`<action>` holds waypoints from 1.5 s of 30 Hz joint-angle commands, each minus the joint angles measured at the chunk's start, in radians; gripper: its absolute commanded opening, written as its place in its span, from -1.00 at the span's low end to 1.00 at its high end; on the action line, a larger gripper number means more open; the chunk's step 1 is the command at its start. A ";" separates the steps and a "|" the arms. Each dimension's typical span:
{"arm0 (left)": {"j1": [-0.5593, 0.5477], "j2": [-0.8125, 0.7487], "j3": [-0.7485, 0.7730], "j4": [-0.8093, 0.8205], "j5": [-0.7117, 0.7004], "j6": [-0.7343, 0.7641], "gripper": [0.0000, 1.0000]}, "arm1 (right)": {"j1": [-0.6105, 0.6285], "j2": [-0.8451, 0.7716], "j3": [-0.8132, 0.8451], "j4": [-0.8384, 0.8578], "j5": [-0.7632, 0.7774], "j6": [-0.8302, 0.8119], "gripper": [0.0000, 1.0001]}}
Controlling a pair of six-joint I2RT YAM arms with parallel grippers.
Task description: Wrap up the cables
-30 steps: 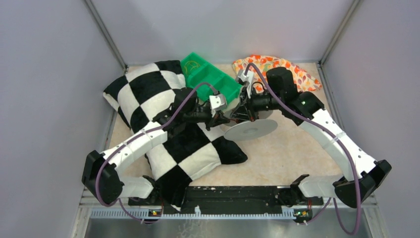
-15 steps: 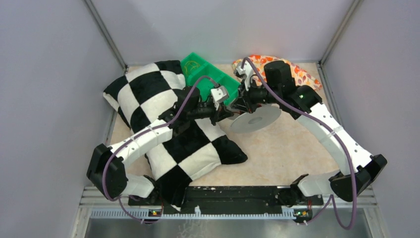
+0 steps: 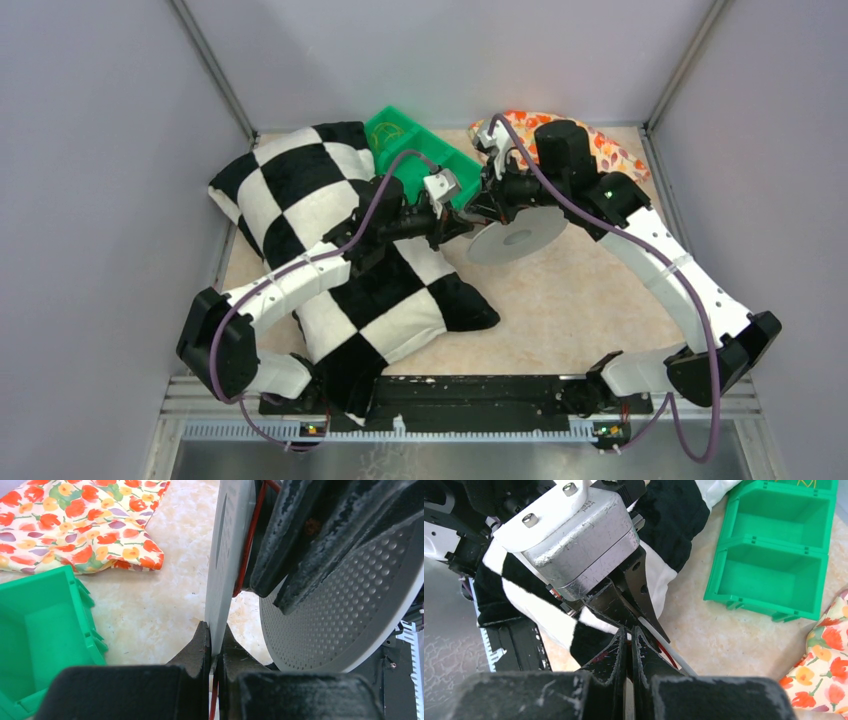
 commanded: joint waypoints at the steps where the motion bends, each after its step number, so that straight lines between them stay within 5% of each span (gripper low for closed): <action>1: 0.009 -0.019 0.027 0.277 -0.080 -0.116 -1.00 | 0.020 -0.011 -0.011 -0.029 -0.092 0.016 -1.00; 14: 0.009 -0.027 0.046 0.273 -0.130 -0.057 -1.00 | 0.020 0.045 0.060 -0.110 -0.116 -0.028 -0.81; 19: 0.008 -0.053 0.007 0.344 -0.179 -0.036 -1.00 | 0.021 0.060 0.093 -0.108 -0.146 -0.019 -0.60; 34: 0.007 -0.080 -0.148 0.696 -0.325 -0.034 -1.00 | 0.021 0.014 0.150 0.014 -0.291 0.088 -0.47; 36: 0.008 -0.079 -0.145 0.694 -0.336 -0.028 -1.00 | 0.020 -0.024 0.154 0.062 -0.234 0.115 -0.35; 41: 0.008 -0.088 -0.111 0.629 -0.380 -0.028 -1.00 | -0.001 -0.186 0.070 0.217 0.182 0.227 0.53; 45: 0.005 -0.103 -0.068 0.517 -0.397 -0.028 -1.00 | -0.117 -0.334 -0.084 0.384 0.372 0.366 0.84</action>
